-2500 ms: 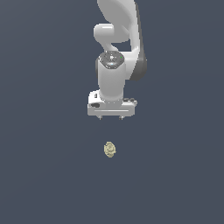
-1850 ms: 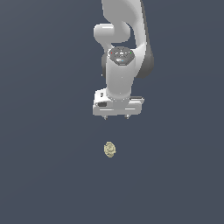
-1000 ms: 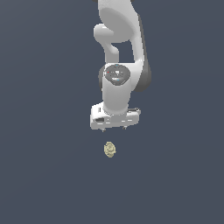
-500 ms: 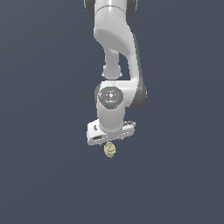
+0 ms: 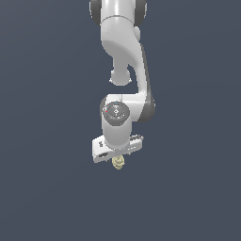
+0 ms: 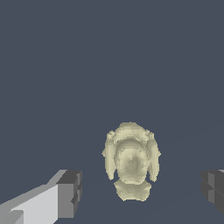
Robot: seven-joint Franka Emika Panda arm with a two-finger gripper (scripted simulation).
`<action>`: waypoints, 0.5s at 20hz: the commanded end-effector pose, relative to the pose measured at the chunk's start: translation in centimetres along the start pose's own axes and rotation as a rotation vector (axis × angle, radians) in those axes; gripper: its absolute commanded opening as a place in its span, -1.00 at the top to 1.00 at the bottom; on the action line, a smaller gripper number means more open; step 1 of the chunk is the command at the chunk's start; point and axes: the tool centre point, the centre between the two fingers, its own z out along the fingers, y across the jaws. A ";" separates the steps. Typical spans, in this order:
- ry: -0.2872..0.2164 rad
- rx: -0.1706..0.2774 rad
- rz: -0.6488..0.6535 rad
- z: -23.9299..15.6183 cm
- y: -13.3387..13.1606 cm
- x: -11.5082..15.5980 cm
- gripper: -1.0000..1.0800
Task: Pick up the object and move it to a goal position.
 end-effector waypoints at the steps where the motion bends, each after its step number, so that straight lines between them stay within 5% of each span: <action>1: 0.000 0.000 0.000 0.0 0.0 0.0 -0.92; 10: 0.001 0.000 -0.003 3.8 0.0 0.0 -0.92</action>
